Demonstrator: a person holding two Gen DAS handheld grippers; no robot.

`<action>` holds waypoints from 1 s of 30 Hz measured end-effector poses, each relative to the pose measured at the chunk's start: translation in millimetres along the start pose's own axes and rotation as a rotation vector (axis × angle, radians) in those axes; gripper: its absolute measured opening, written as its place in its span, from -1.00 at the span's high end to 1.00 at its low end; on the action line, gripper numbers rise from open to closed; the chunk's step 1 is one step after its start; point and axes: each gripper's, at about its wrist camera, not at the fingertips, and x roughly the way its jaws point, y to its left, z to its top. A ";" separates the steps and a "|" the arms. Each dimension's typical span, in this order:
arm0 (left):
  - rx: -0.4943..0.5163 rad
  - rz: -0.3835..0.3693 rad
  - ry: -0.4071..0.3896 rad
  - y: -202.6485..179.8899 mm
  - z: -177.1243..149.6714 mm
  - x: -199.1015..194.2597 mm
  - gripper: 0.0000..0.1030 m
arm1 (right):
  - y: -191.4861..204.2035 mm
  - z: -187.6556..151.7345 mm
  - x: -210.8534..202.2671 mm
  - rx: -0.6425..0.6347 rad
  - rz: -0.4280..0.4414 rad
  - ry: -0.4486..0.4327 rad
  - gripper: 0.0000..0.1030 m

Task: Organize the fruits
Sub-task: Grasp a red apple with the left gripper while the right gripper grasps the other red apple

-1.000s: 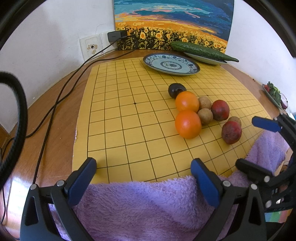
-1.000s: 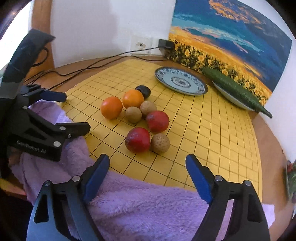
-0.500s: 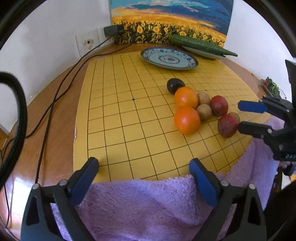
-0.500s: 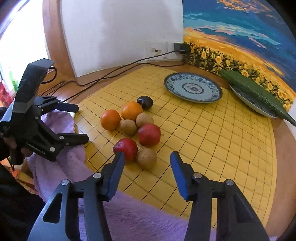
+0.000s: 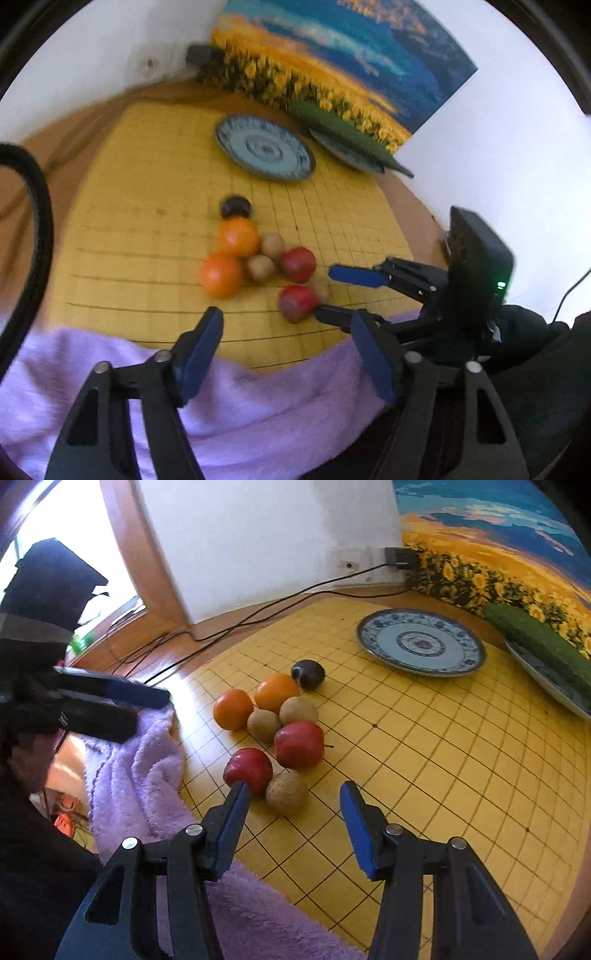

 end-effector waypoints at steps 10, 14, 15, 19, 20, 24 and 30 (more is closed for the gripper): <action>-0.044 -0.023 0.114 -6.3 3.2 44.1 0.22 | -0.6 -2.8 1.3 -0.017 0.058 0.018 0.50; -0.013 0.007 0.105 -9.5 3.8 48.3 0.29 | -0.9 -3.5 1.7 -0.011 0.029 0.025 0.50; -0.014 0.017 0.097 -8.8 3.1 47.9 0.38 | -0.8 -3.8 1.2 -0.010 0.024 0.024 0.50; -0.052 -0.012 0.079 -0.1 1.6 46.5 0.43 | 0.3 -3.8 0.2 -0.008 0.008 0.023 0.50; -0.060 -0.019 0.077 0.9 1.8 46.6 0.44 | 1.6 -3.7 0.2 -0.011 0.002 0.022 0.50; -0.062 -0.026 0.069 1.9 0.6 45.0 0.44 | 7.0 -5.0 0.9 -0.034 -0.016 0.032 0.50; -0.039 0.006 0.048 1.6 -5.0 35.4 0.44 | 14.3 -5.7 1.8 -0.084 -0.064 0.053 0.38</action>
